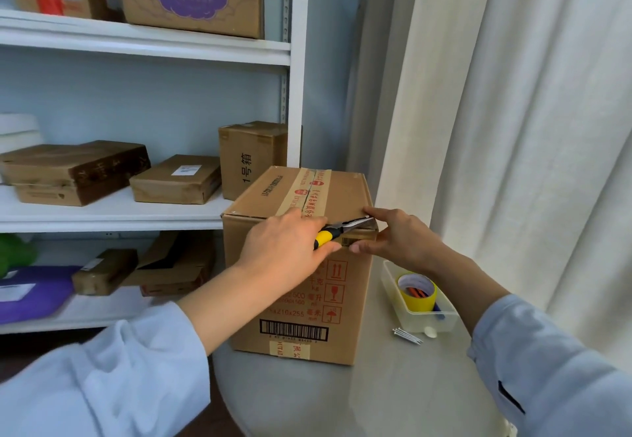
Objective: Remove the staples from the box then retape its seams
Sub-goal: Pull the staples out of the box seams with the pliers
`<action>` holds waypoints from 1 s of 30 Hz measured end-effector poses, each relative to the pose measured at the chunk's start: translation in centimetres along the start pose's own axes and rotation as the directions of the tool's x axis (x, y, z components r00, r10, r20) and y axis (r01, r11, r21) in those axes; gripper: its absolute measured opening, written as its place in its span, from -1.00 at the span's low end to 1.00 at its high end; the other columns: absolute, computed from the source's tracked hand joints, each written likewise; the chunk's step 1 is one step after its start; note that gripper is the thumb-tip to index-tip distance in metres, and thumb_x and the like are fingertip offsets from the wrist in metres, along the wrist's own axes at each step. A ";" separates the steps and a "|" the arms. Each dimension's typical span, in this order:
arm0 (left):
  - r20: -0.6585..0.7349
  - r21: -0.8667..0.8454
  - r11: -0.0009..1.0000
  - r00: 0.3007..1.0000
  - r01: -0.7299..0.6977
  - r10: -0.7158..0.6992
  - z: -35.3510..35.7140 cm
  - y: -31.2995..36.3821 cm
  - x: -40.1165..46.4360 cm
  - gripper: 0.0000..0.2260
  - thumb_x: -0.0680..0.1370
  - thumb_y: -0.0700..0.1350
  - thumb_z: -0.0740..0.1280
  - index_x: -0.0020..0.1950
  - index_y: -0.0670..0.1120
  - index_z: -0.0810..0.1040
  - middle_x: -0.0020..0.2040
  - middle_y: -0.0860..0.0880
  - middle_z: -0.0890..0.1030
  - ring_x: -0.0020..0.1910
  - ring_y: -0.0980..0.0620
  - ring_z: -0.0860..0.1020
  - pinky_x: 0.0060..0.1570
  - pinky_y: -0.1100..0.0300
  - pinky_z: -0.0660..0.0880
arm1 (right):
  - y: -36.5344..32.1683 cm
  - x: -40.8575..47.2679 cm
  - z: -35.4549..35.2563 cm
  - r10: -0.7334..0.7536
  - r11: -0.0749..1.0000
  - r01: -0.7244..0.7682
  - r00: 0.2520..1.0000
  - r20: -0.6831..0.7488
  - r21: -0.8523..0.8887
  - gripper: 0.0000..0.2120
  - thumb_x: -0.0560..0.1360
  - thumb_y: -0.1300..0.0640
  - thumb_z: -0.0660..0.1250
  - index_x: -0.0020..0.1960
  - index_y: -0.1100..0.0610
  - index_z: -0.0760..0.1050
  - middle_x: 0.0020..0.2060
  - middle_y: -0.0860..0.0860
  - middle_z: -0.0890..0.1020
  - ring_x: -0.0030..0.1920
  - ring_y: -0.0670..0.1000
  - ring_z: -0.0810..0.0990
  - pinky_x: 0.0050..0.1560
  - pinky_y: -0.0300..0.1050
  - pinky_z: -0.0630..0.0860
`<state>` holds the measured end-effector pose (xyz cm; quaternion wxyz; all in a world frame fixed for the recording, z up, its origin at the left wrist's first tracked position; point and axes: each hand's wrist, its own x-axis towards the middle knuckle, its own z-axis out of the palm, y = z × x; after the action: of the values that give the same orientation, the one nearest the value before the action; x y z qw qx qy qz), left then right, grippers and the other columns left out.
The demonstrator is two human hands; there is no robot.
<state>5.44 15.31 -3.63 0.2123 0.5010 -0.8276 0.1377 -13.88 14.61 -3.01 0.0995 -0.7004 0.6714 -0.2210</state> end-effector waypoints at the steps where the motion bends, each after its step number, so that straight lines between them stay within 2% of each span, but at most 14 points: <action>1: 0.027 -0.002 1.000 1.000 -0.012 0.012 -0.3 -0.3 0.3 -0.51 0.54 0.31 0.09 0.41 0.16 0.34 0.22 0.00 0.49 0.11 -0.03 0.53 -0.11 0.12 0.50 | 0.0 0.0 0.0 0.002 1.000 -0.002 1.000 -0.001 -0.004 -0.20 0.39 -0.19 0.42 0.51 0.02 0.20 0.21 0.06 0.58 0.19 0.10 0.55 0.18 0.00 0.48; 3: 0.052 0.053 0.996 0.997 -0.068 0.065 -1.1 -0.9 1.1 -0.52 0.54 0.31 0.11 0.39 0.16 0.37 0.20 0.00 0.48 0.07 -0.01 0.52 -0.15 0.14 0.48 | 0.0 0.1 0.1 0.004 1.000 -0.005 1.000 -0.002 -0.012 -0.20 0.38 -0.22 0.42 0.51 0.01 0.20 0.23 0.05 0.57 0.20 0.10 0.54 0.19 0.02 0.49; 7: 0.045 0.220 0.958 0.983 -0.186 0.180 -2.1 -1.4 2.1 -0.55 0.55 0.29 0.12 0.34 0.11 0.41 0.20 -0.02 0.52 0.11 -0.03 0.53 -0.10 0.11 0.49 | 0.2 0.1 0.2 0.006 1.000 -0.006 1.000 0.000 -0.010 -0.18 0.37 -0.24 0.41 0.51 0.00 0.20 0.23 0.05 0.57 0.20 0.10 0.55 0.21 0.04 0.49; 10: 0.054 0.213 0.956 0.980 -0.200 0.192 -1.5 -1.6 1.9 -0.56 0.56 0.28 0.10 0.32 0.09 0.42 0.16 -0.01 0.56 0.06 -0.02 0.56 -0.12 0.12 0.51 | 0.3 0.1 0.2 0.000 1.000 0.000 1.000 0.002 -0.003 -0.18 0.37 -0.24 0.41 0.51 0.01 0.19 0.24 0.05 0.57 0.20 0.10 0.55 0.19 0.03 0.50; 13: 0.002 0.170 0.973 0.988 -0.154 0.156 -0.8 -1.4 1.1 -0.57 0.57 0.27 0.08 0.35 0.11 0.39 0.16 0.01 0.56 0.06 -0.01 0.56 -0.15 0.13 0.50 | 0.3 0.1 0.3 -0.011 1.000 0.011 1.000 -0.007 -0.002 -0.19 0.37 -0.24 0.41 0.50 0.01 0.21 0.23 0.05 0.57 0.19 0.11 0.56 0.18 0.03 0.51; 18: -0.062 0.080 0.995 0.996 -0.062 0.067 0.4 -0.4 -0.2 -0.53 0.57 0.27 0.07 0.43 0.12 0.32 0.26 0.00 0.53 0.16 -0.02 0.55 -0.03 0.08 0.54 | 0.4 0.2 0.3 -0.011 1.000 0.011 1.000 -0.025 0.004 -0.21 0.37 -0.22 0.42 0.49 0.01 0.23 0.19 0.07 0.59 0.17 0.11 0.56 0.16 0.02 0.51; 21: -0.019 0.094 0.990 0.994 -0.104 0.106 -0.3 -1.0 0.5 -0.53 0.56 0.30 0.06 0.41 0.15 0.34 0.23 0.01 0.54 0.11 -0.01 0.56 -0.13 0.12 0.50 | 0.4 0.2 0.4 -0.010 1.000 0.010 1.000 -0.025 -0.001 -0.20 0.36 -0.23 0.42 0.49 0.01 0.23 0.19 0.06 0.59 0.16 0.10 0.56 0.16 0.03 0.52; 23: 0.012 0.161 0.974 0.987 -0.160 0.160 -1.1 -1.4 1.3 -0.53 0.55 0.31 0.07 0.38 0.15 0.38 0.19 0.01 0.55 0.07 -0.01 0.55 -0.18 0.14 0.47 | 0.3 0.1 0.3 -0.008 1.000 0.007 1.000 -0.020 -0.005 -0.20 0.37 -0.24 0.41 0.49 0.02 0.23 0.20 0.06 0.58 0.17 0.10 0.56 0.16 0.02 0.52; 27: 0.027 0.269 0.929 0.967 -0.253 0.255 -1.8 -2.0 2.3 -0.54 0.55 0.31 0.08 0.35 0.12 0.39 0.21 -0.01 0.52 0.10 -0.03 0.55 -0.15 0.12 0.51 | 0.3 0.1 0.3 -0.009 1.000 0.009 1.000 -0.013 -0.005 -0.20 0.38 -0.23 0.41 0.50 0.04 0.22 0.21 0.07 0.58 0.18 0.11 0.56 0.18 0.03 0.50; 30: 0.025 0.279 0.922 0.962 -0.267 0.271 -1.4 -2.1 2.4 -0.56 0.56 0.30 0.07 0.32 0.11 0.40 0.20 0.00 0.55 0.07 -0.03 0.57 -0.16 0.12 0.51 | 0.3 0.1 0.3 -0.008 1.000 0.008 1.000 -0.009 -0.004 -0.19 0.38 -0.23 0.40 0.50 0.04 0.21 0.22 0.07 0.58 0.19 0.11 0.55 0.19 0.03 0.49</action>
<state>6.62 13.12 -1.22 0.1242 0.4069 -0.8590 0.2847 -14.05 14.45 -3.38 0.0941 -0.7022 0.6695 -0.2233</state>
